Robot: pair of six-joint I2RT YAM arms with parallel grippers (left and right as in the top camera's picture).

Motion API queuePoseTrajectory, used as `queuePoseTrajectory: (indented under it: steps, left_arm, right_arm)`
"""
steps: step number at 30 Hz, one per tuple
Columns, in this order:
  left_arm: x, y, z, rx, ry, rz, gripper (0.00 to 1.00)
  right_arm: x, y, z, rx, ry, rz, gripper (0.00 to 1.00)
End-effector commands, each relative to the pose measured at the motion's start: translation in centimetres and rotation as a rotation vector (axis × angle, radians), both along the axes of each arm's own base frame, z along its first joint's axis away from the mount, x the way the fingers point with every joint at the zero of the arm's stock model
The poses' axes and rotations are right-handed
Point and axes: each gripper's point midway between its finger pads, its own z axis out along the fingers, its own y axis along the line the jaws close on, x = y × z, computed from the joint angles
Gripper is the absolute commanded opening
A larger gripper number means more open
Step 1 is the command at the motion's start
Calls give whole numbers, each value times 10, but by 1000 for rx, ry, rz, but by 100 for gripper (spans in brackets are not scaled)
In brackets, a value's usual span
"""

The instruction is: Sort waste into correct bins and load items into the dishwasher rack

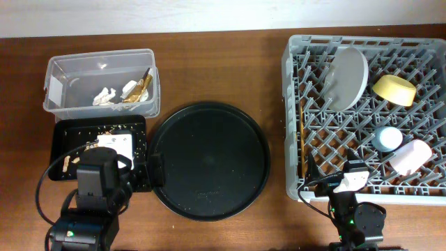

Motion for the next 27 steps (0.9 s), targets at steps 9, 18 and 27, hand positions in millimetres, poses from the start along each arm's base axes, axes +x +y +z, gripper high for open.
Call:
queuePoseTrajectory:
  steps: [9, 18, 27]
  left_arm:
    - [0, -1, 0, 9, -3, -15, 99]
    - [-12, 11, 1, 40, -55, 29, 100]
    - [-7, 15, -37, -6, -494, 70, 100]
  right_arm:
    - [0, 1, -2, -10, 0, 4, 98]
    - [0, 1, -2, -10, 0, 4, 98]
    - [0, 1, -2, -10, 0, 4, 98]
